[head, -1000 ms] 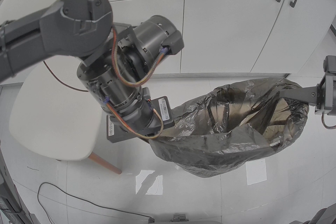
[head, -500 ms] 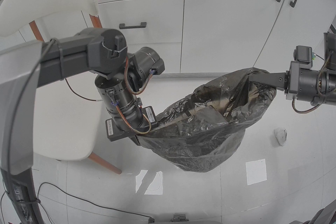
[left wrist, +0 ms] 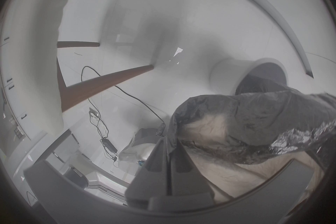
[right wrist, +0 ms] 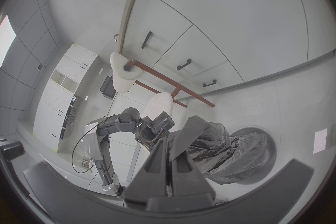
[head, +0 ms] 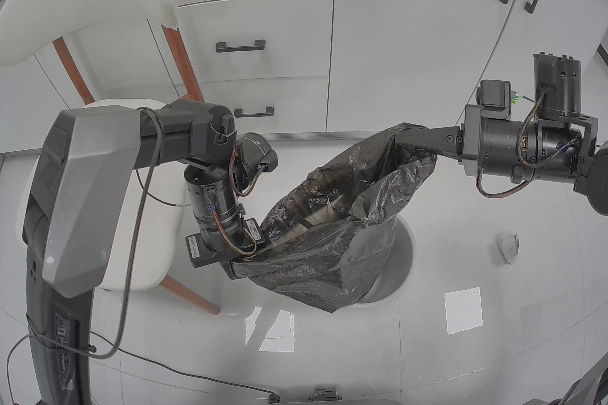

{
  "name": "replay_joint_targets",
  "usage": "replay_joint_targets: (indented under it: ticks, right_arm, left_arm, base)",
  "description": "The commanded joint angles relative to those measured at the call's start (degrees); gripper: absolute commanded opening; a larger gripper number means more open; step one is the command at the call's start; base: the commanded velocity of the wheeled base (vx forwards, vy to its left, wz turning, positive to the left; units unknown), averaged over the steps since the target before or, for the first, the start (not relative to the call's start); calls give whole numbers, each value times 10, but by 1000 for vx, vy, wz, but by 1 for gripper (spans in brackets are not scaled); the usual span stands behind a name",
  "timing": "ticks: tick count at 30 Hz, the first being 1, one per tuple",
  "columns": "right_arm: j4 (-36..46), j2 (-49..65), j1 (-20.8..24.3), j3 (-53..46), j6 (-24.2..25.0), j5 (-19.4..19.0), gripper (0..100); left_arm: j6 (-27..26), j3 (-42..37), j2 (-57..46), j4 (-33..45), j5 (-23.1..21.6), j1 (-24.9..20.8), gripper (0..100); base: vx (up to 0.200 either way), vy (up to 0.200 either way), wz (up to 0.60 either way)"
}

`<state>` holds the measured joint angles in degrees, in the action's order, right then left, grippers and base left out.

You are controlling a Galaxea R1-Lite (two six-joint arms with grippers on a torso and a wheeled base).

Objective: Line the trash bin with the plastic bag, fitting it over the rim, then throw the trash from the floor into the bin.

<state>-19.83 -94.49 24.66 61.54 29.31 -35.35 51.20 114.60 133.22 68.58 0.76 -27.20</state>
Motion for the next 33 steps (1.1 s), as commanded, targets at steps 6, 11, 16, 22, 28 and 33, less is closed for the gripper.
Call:
replay_joint_targets:
  ticks: [6, 11, 16, 22, 28, 33]
  right_arm:
    - [2, -9, -12, -65, -5, 4, 0]
    - [1, -5, -32, -98, -7, 4, 0]
    - [0, -12, -54, -111, -15, 2, 0]
    - [-7, -47, -78, -106, -56, -2, 0]
    - [-66, -83, -139, -105, -59, -42, 0]
    - [-101, -104, -160, -101, -60, -47, 0]
  left_arm:
    - [0, 0, 2, 1, 18, -2, 0]
    - [-6, 0, 0, -1, 34, -10, 0]
    - [-20, 0, -9, -10, 31, -13, 0]
    - [-26, 0, -2, -87, 34, -14, 0]
    - [-26, 0, 3, -100, 30, -23, 0]
    - [-27, 0, 11, -158, 28, -22, 0]
  base:
    - [0, 0, 0]
    - [0, 0, 0]
    - [0, 0, 0]
    - [0, 0, 0]
    - [0, 0, 0]
    - [0, 0, 0]
